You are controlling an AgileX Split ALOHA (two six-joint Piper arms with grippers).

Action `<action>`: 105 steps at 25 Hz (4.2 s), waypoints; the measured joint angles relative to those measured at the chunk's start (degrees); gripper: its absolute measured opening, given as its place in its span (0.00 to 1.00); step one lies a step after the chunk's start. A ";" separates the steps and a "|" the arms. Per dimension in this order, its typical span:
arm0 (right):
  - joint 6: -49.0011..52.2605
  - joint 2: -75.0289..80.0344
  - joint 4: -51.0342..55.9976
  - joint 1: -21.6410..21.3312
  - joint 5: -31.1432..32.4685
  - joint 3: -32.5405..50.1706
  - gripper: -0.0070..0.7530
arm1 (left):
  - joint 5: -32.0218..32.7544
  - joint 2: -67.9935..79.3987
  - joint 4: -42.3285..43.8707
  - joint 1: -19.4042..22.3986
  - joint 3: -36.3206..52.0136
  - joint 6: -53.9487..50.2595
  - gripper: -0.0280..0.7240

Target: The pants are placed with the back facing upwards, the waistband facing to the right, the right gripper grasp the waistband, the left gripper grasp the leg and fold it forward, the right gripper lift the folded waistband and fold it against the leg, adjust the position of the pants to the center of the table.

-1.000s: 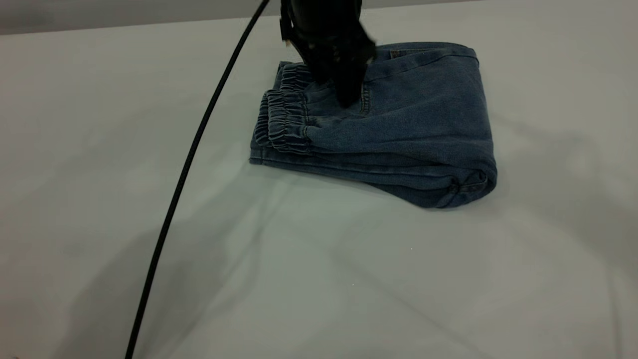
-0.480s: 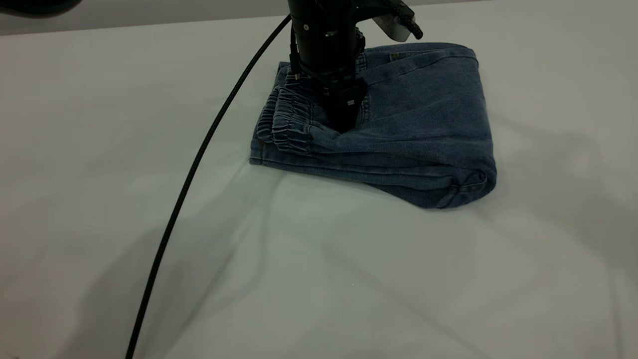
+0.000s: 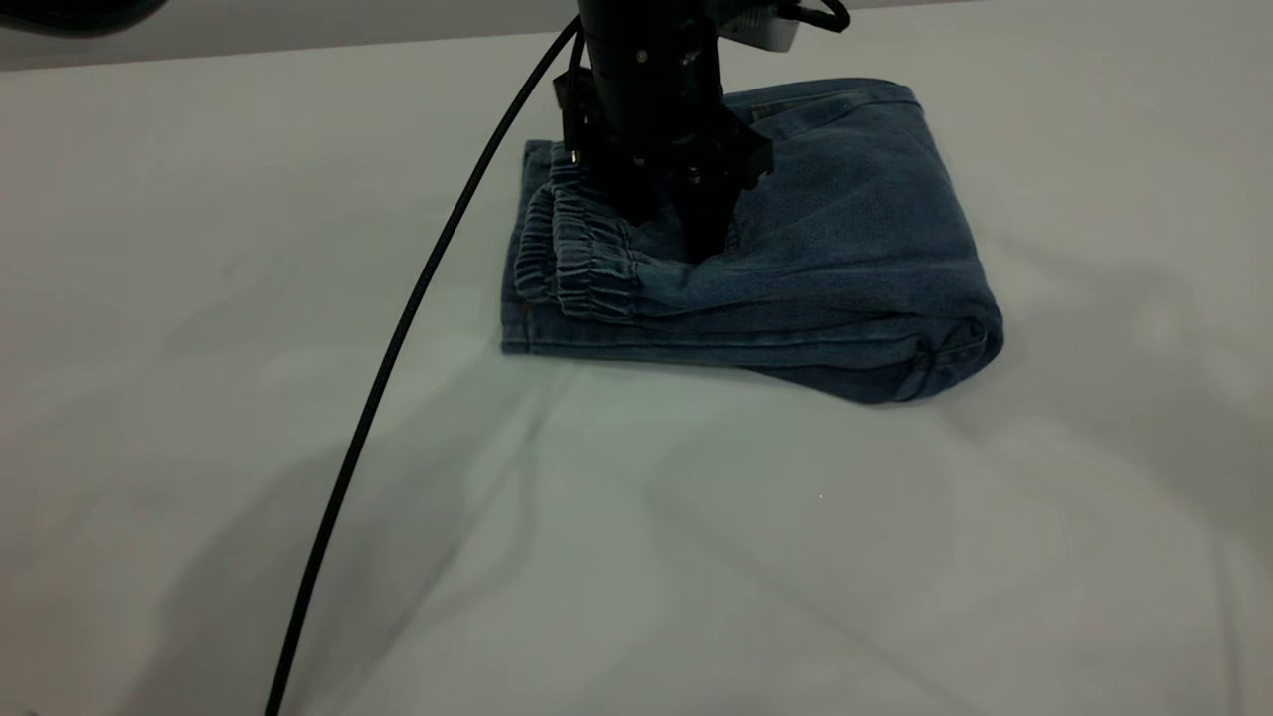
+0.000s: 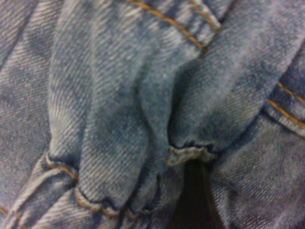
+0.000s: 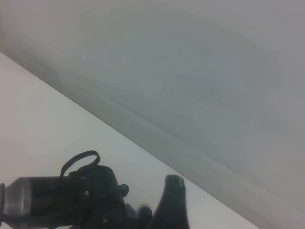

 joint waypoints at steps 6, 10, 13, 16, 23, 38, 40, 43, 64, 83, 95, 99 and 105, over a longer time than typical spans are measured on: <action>0.00 0.00 0.00 0.00 0.26 0.00 0.77 | 0.46 -0.35 -0.05 0.00 0.06 -6.14 0.71; 0.00 0.00 0.00 0.00 0.26 0.00 0.77 | 0.98 -1.81 -0.16 0.00 0.24 -4.35 0.71; -0.19 0.00 0.00 0.00 0.34 0.00 0.77 | 1.88 -4.25 0.04 0.00 0.31 -2.76 0.71; -0.23 -0.48 0.00 0.00 0.78 0.00 0.77 | 1.03 -8.25 0.04 0.06 0.22 0.01 0.71; -0.49 -7.26 2.14 0.00 1.38 0.00 0.77 | 0.64 -19.75 3.74 0.11 0.14 0.32 0.71; -1.11 -26.08 9.94 0.00 6.25 0.00 0.74 | 0.45 -49.04 8.07 0.11 9.26 -1.46 0.71; -1.11 -27.94 10.45 0.00 6.66 0.00 0.74 | 0.45 -53.95 9.65 0.11 13.16 -1.46 0.71; -1.11 -30.12 11.96 0.00 6.74 0.00 0.74 | 0.30 -61.93 11.16 0.11 19.70 -1.46 0.71; 7.27 -40.97 19.80 0.00 31.08 3.77 0.74 | 0.39 -117.79 11.89 0.11 63.03 -3.57 0.71; 16.67 -76.55 -6.42 -0.05 25.67 47.98 0.74 | 0.11 -137.76 7.76 0.11 88.77 -4.28 0.71; 17.19 -76.51 -8.31 -0.05 22.24 56.97 0.74 | -3.67 -137.76 6.74 0.11 100.60 -7.37 0.71; 17.19 -76.51 -8.38 -0.05 22.29 56.92 0.74 | -6.56 -137.76 6.70 0.11 102.65 -9.94 0.71; 17.19 -76.51 -8.38 -0.05 22.41 56.92 0.74 | -8.16 -137.71 6.62 0.11 103.41 -9.94 0.71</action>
